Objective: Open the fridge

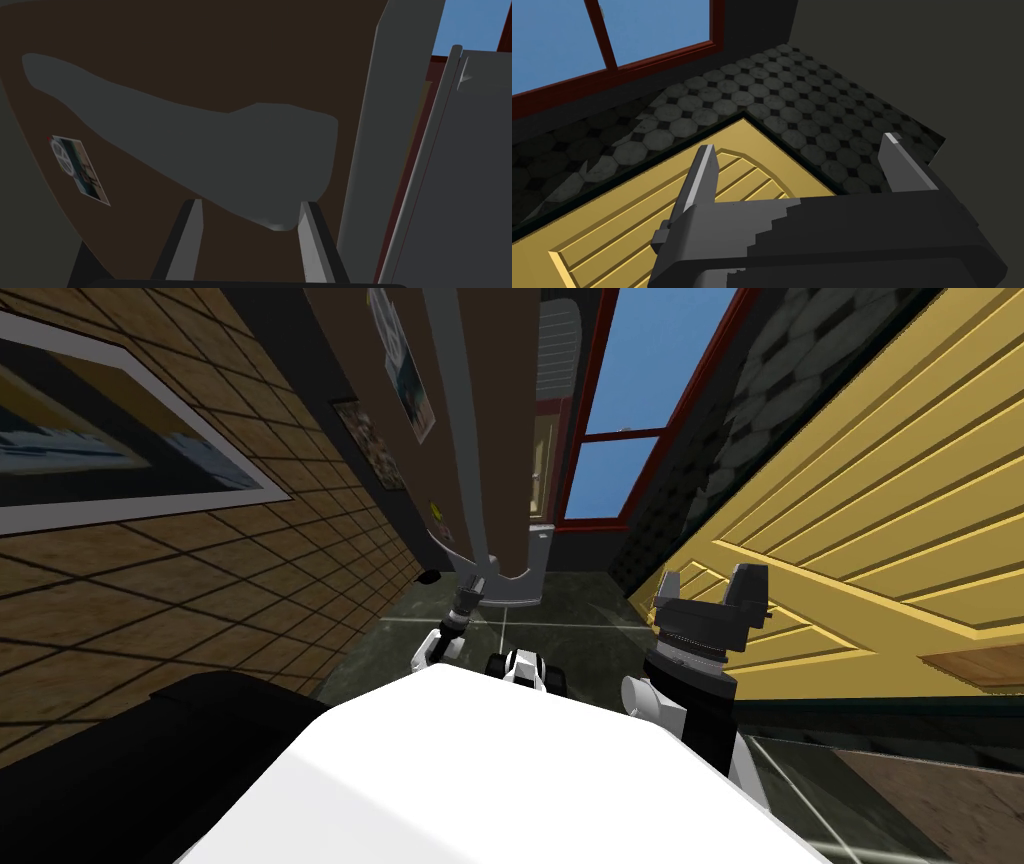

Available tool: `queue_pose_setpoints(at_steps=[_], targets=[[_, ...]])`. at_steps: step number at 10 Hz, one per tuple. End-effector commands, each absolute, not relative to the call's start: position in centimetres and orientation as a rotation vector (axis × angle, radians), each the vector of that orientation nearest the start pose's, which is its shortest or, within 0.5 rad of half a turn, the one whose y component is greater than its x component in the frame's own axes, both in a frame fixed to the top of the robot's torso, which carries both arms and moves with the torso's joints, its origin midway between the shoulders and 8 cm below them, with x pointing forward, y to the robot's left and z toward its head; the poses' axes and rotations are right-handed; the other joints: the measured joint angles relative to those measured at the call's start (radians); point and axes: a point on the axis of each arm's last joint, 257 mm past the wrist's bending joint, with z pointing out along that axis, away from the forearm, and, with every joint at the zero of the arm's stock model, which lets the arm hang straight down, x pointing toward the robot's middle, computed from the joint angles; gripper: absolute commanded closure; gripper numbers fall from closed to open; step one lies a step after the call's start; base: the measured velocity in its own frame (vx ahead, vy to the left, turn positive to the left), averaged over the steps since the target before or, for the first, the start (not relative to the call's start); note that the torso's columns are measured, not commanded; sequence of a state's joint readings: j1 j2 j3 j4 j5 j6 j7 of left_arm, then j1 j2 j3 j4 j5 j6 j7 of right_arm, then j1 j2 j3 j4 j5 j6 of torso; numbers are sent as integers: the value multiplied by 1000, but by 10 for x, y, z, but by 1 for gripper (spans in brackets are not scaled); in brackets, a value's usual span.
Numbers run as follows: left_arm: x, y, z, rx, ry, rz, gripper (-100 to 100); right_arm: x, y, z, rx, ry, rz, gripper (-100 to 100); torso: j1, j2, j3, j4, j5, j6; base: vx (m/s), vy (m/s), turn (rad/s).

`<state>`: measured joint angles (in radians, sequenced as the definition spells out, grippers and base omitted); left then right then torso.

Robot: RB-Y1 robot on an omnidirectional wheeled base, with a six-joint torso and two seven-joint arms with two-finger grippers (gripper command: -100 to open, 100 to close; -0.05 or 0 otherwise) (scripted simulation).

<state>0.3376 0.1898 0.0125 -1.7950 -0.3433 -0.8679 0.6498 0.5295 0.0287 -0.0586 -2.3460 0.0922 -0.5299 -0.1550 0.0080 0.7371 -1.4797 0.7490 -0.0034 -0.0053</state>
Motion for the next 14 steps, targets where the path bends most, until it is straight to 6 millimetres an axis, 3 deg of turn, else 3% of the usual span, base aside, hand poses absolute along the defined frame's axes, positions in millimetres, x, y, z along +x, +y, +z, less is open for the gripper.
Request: queue_pose_setpoints(at_steps=[1, 4, 5, 13, 14], targets=[[385, 198, -77, -524, 945, -1846, 100, 321, -287, 49, 611, 562, 1333, 0, -1, 1, 0, 0, 0, 0, -126, 145, 64], [389, 183, -77, -511, 977, -1900, 100, 321, -287, 49, 611, 562, 1333, 0, -5, 3, 2, 0, -1, 2, -95, 97, 62], [387, 186, -91, -539, 995, -1878, 100, 321, -287, 49, 611, 562, 1333, 0, -5, 8, 5, 0, 0, 3, -45, 52, -5], [332, 156, -82, -422, 1067, -2075, 100, 321, -287, 49, 611, 562, 1333, 0, -8, -4, -3, -2, -1, 4, -59, 230, -27], [332, 156, -82, -422, 1067, -2075, 100, 321, -287, 49, 611, 562, 1333, 0, -6, -1, -2, -2, 0, 4, -71, 218, -24]])
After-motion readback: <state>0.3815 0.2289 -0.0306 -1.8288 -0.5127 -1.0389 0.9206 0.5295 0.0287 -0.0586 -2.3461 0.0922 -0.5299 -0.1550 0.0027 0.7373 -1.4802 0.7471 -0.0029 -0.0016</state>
